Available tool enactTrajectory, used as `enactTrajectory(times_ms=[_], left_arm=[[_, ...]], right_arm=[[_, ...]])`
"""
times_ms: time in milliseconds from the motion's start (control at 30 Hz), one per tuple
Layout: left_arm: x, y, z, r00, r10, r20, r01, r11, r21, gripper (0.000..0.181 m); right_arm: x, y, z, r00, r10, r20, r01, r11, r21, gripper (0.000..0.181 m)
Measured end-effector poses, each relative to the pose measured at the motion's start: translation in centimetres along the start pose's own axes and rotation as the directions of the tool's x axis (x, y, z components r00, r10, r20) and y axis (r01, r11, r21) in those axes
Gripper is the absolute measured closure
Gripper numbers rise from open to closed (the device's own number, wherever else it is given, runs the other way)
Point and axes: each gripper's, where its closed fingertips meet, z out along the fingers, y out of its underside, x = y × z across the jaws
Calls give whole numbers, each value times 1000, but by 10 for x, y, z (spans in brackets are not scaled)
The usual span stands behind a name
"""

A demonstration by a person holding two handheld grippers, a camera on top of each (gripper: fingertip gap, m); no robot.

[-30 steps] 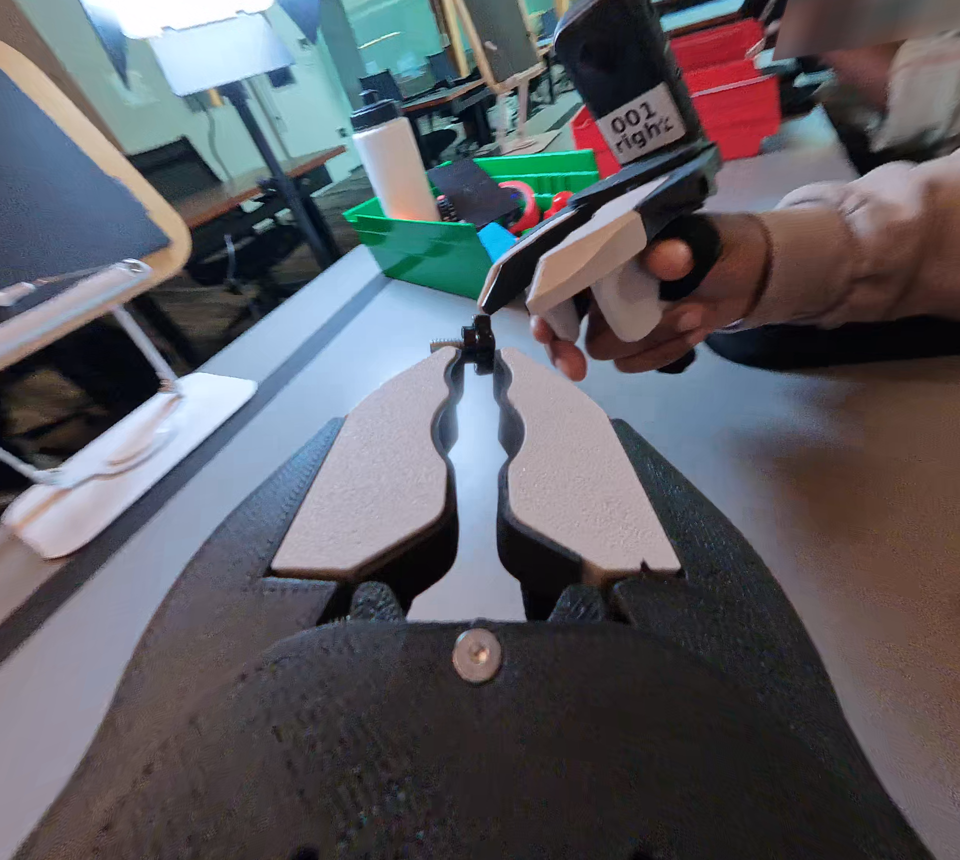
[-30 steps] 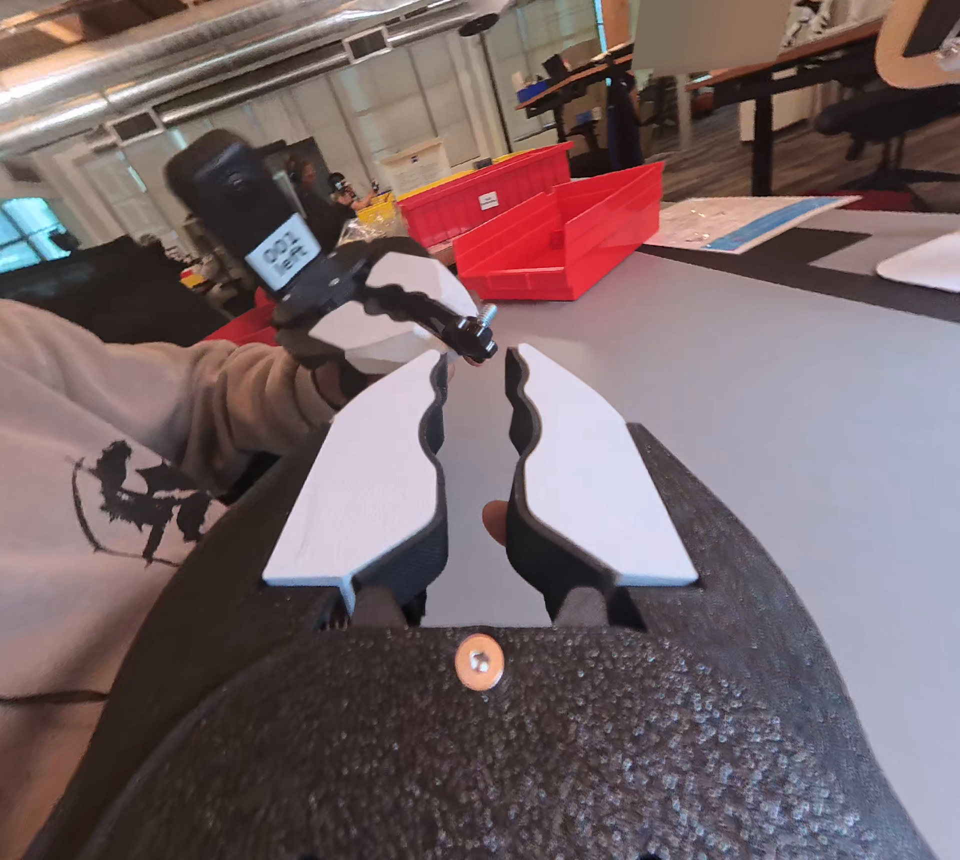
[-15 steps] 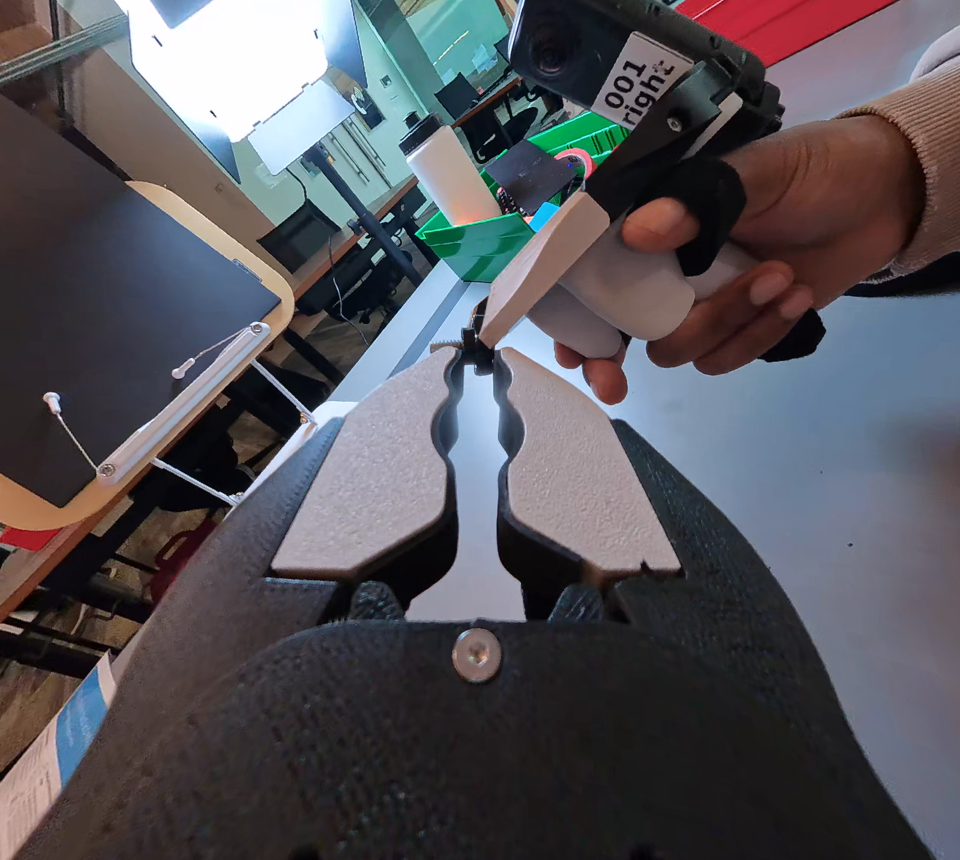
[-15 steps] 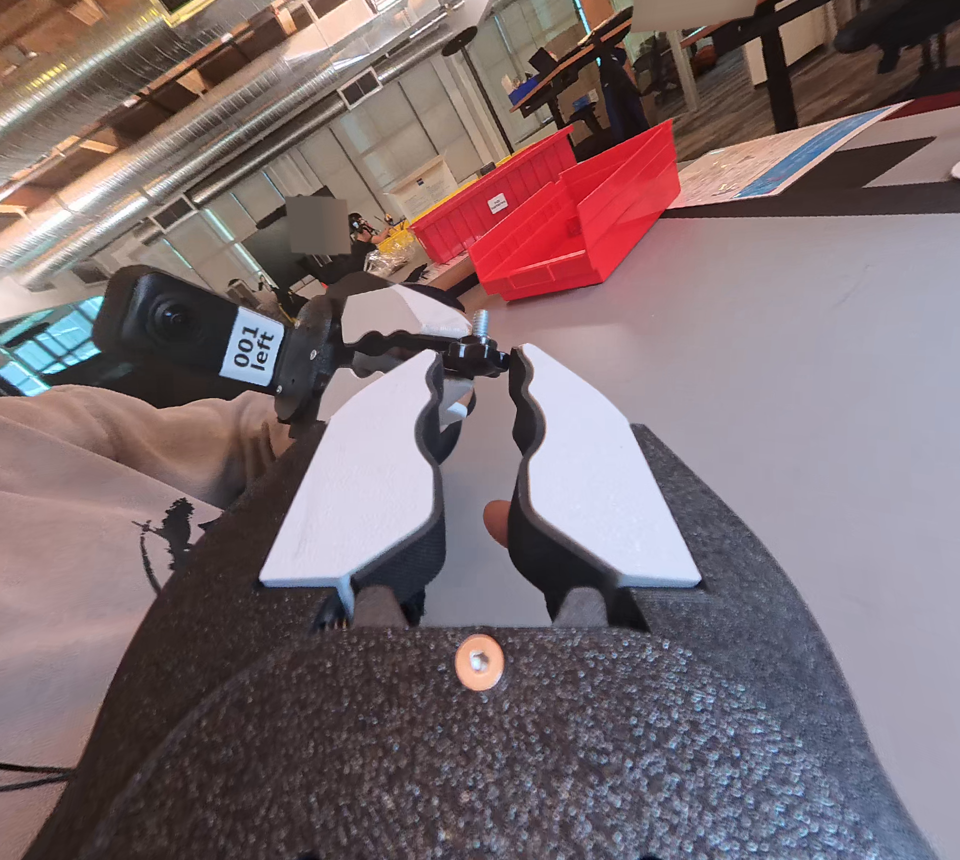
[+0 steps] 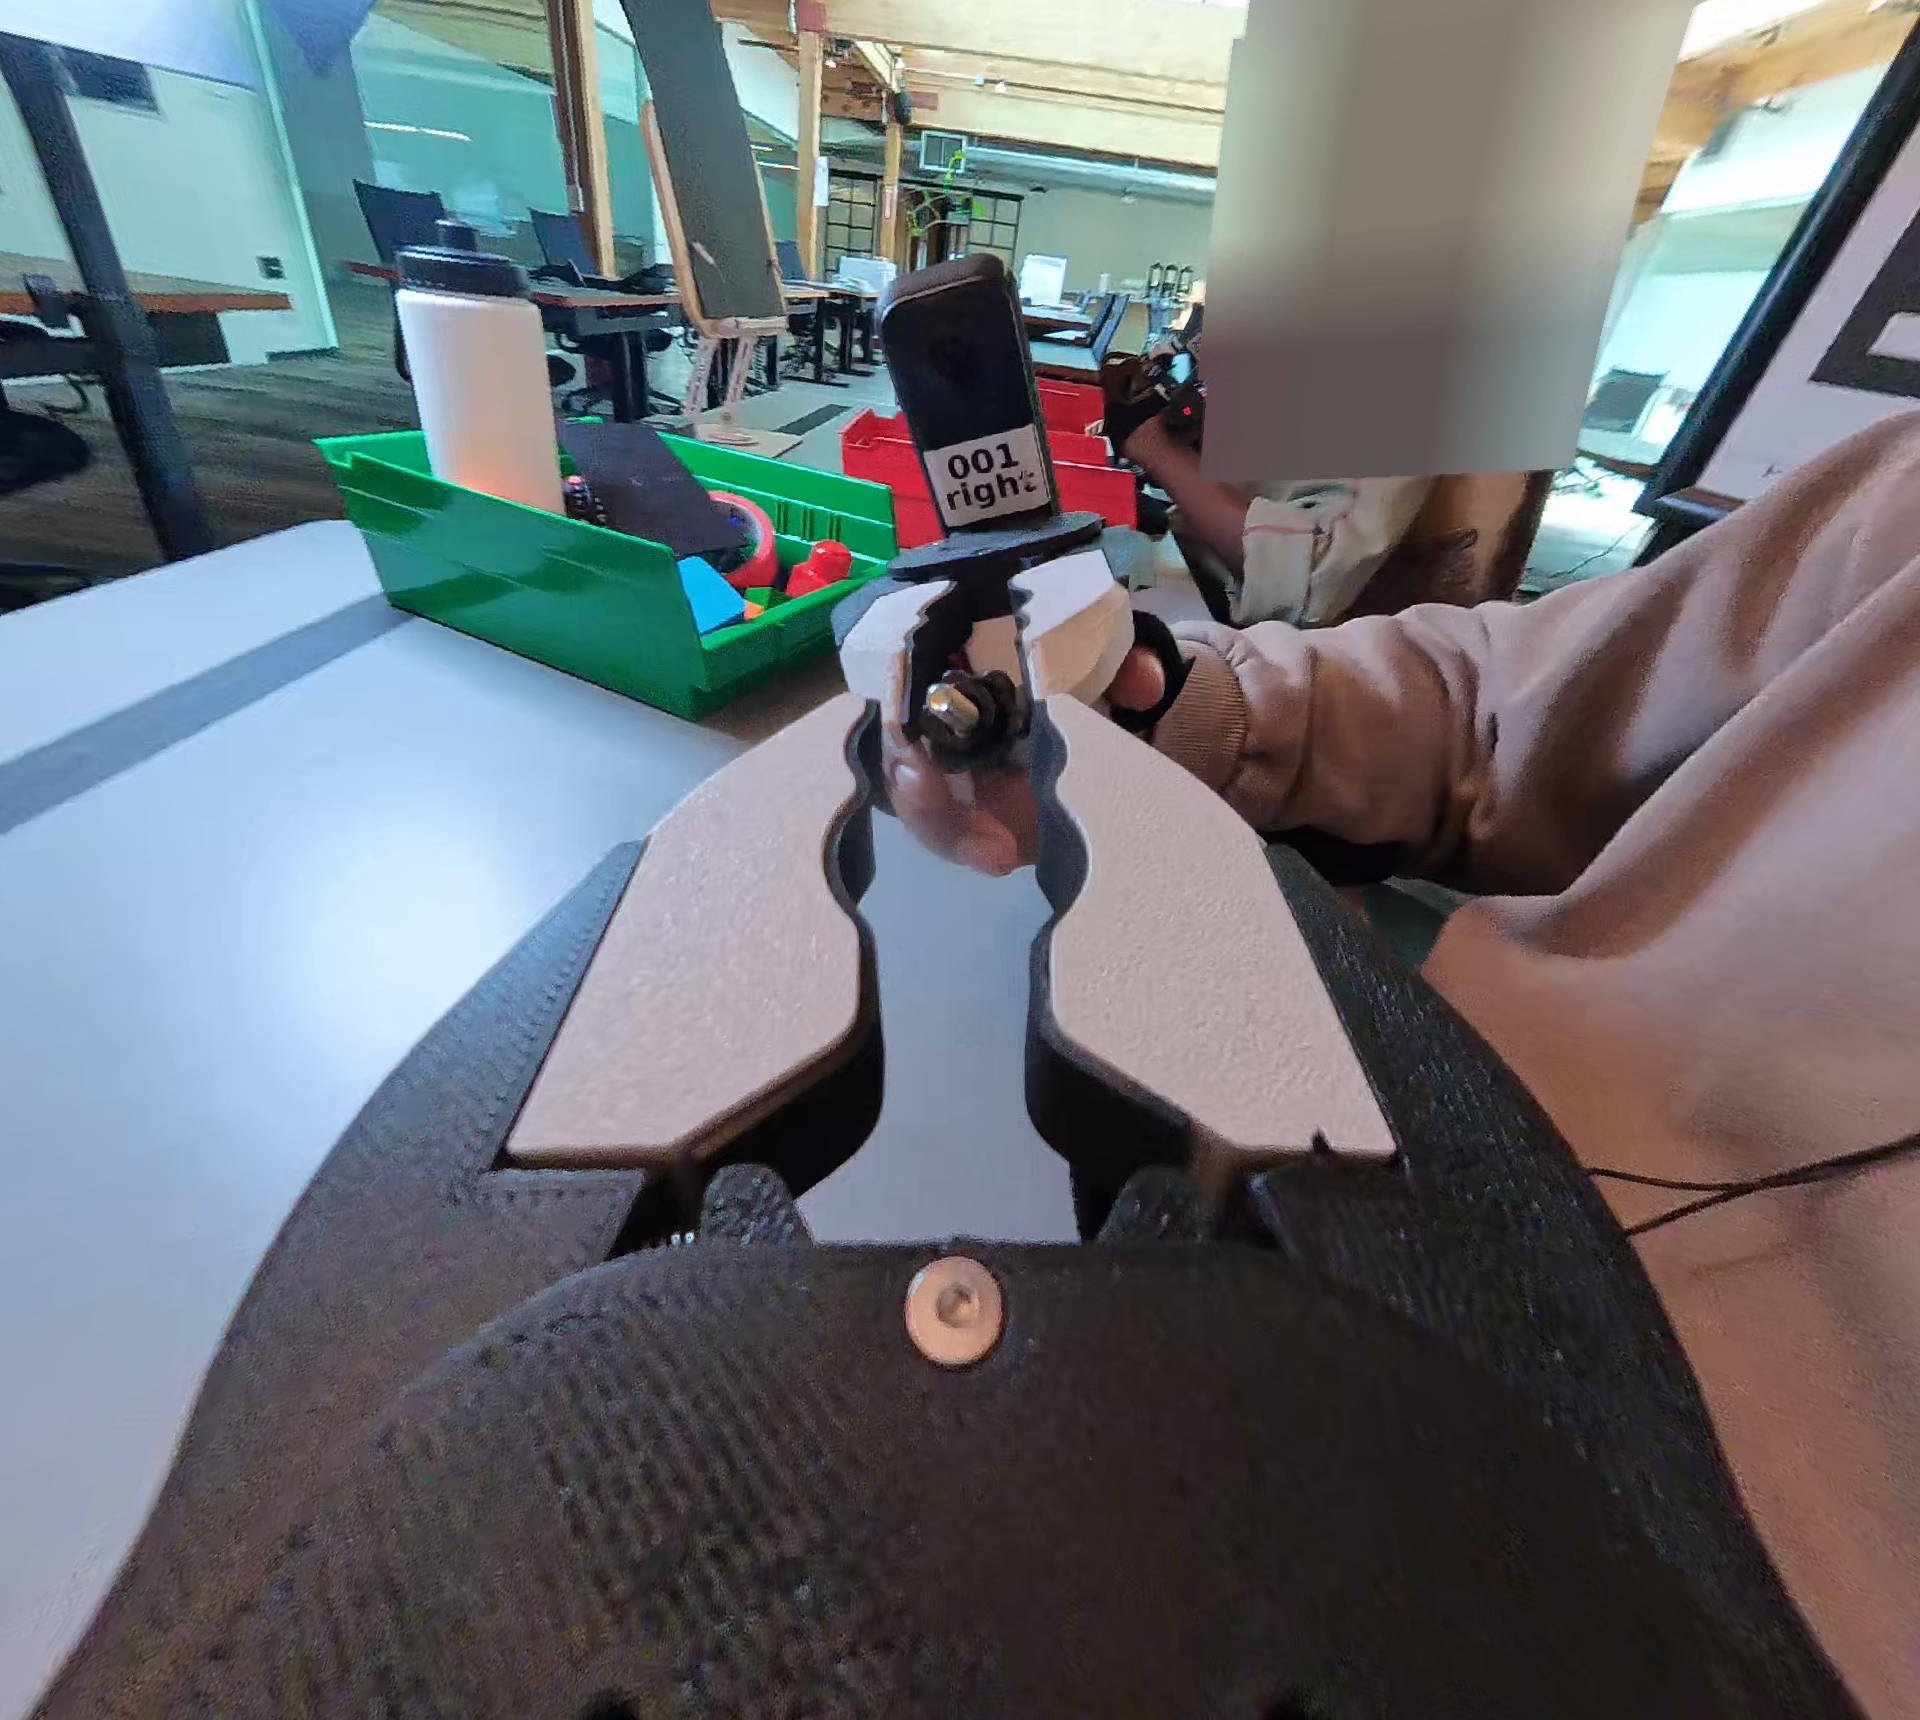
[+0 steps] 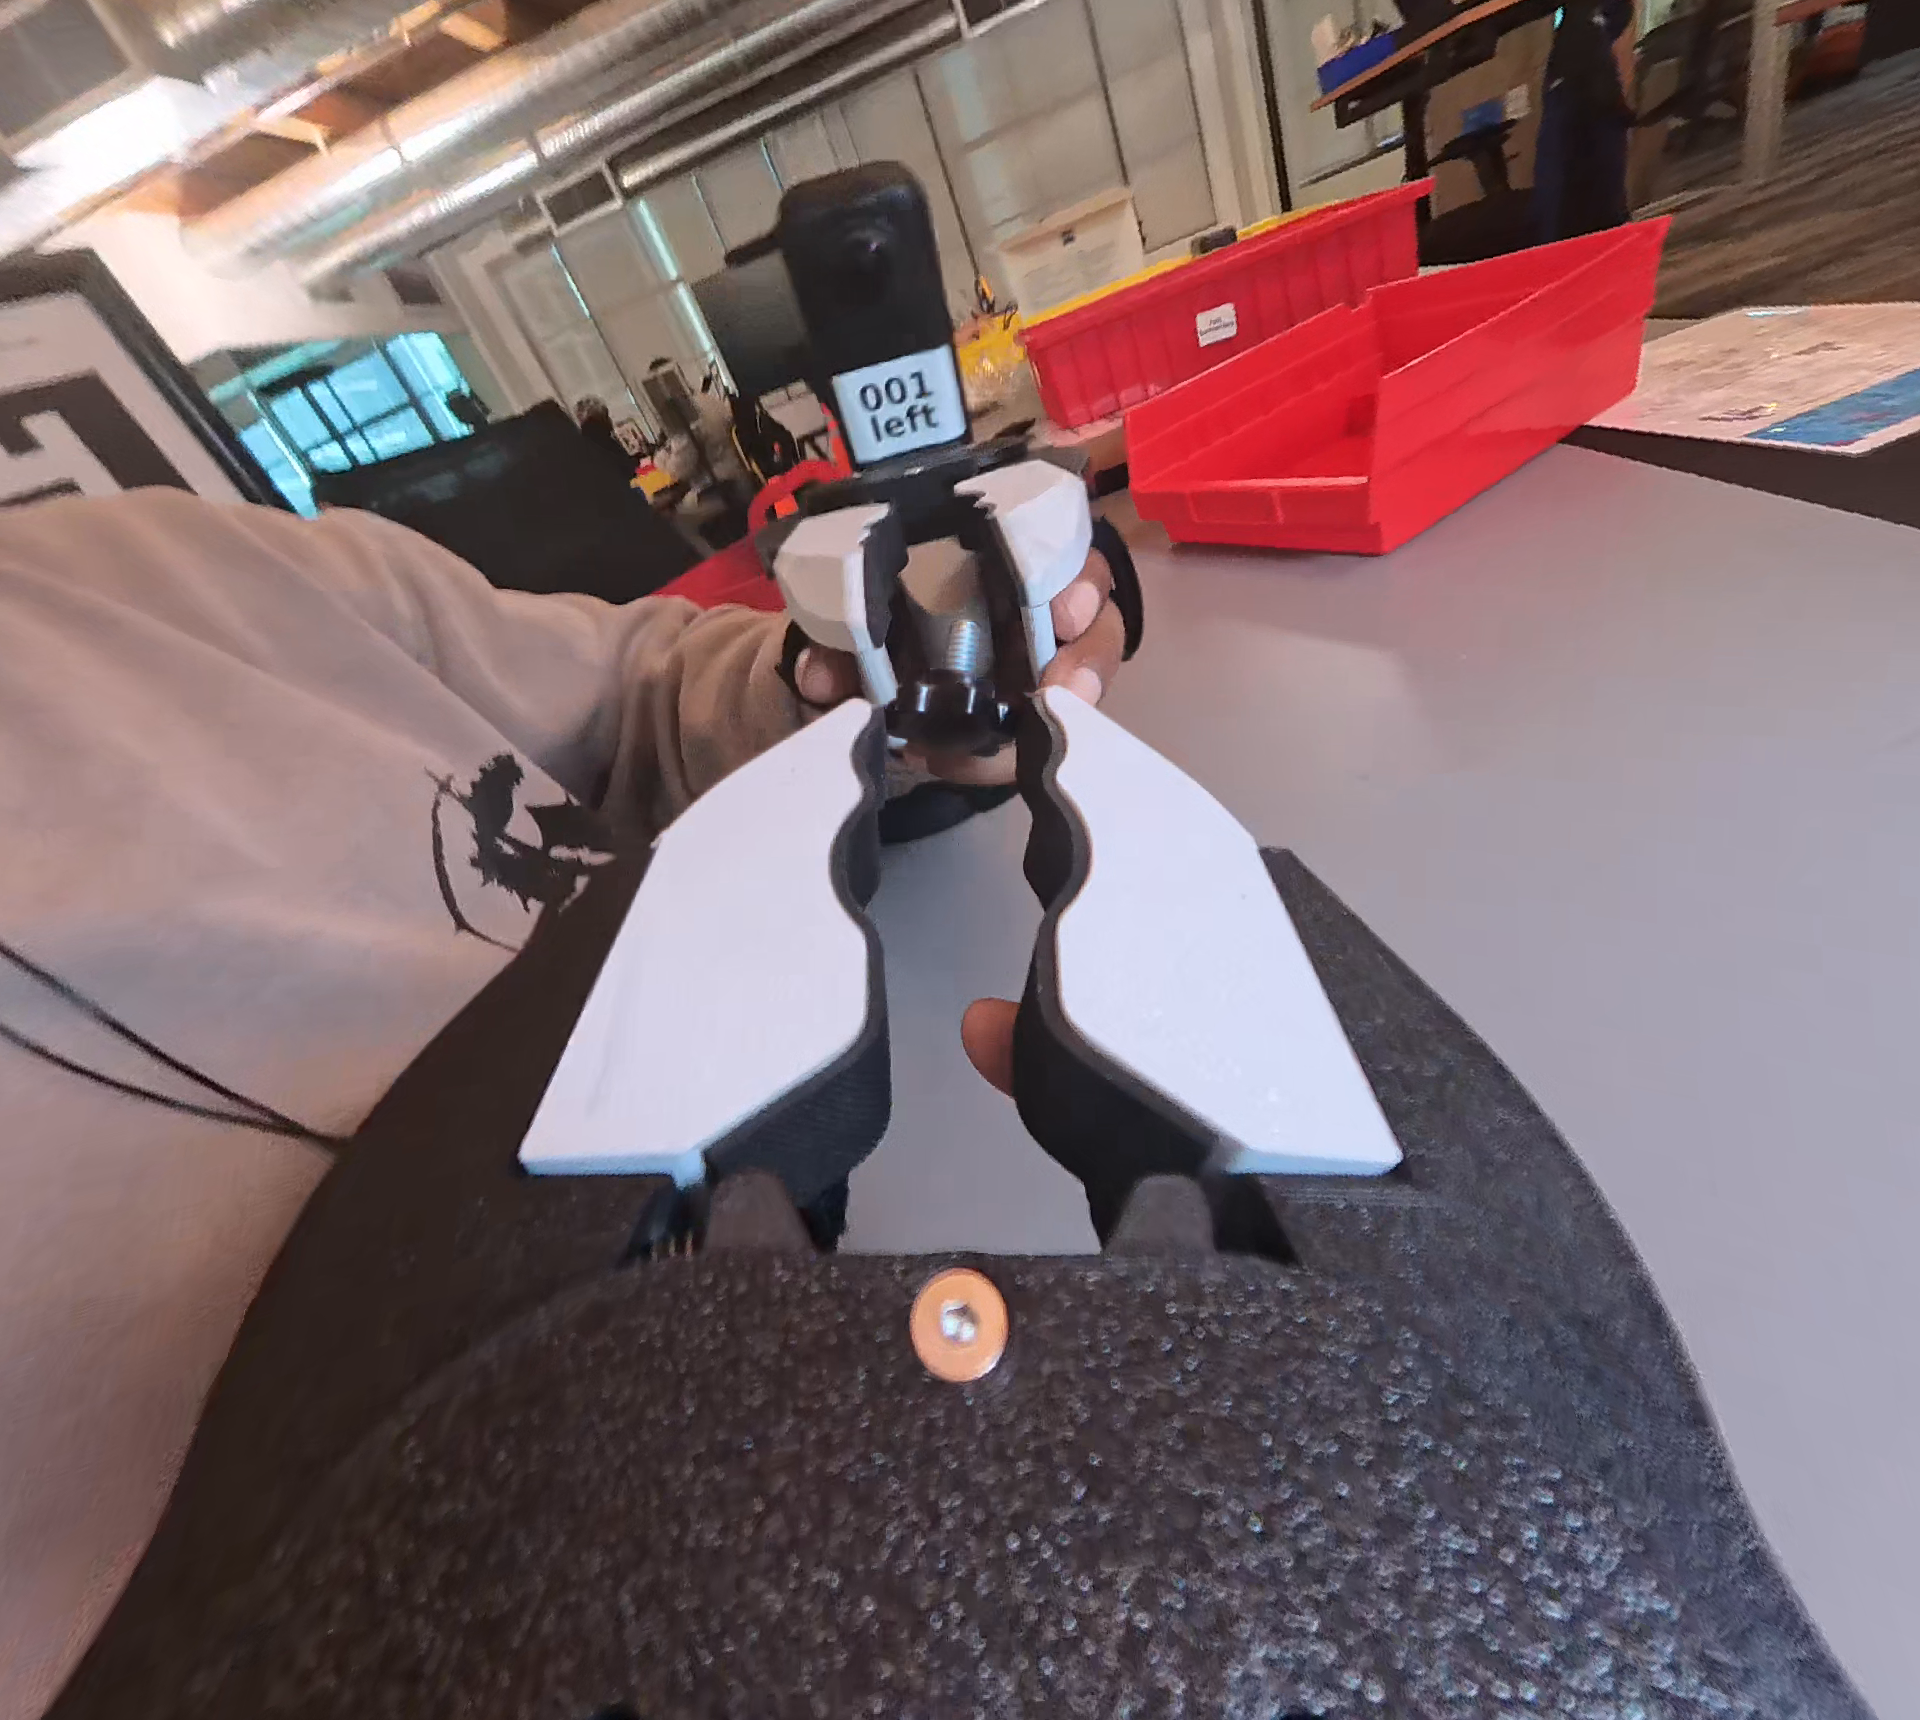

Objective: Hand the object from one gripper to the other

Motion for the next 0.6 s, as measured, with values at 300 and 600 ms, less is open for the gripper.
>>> enactTrajectory(times_ms=[300,600], left_arm=[[10,11,4,998,8,-61,-11,999,-51,172],[14,15,5,996,14,-91,-21,997,-79,169]], right_arm=[[-9,12,4,998,-40,45,44,996,-75,158],[-12,11,3,997,-54,59,59,995,-79,158]])
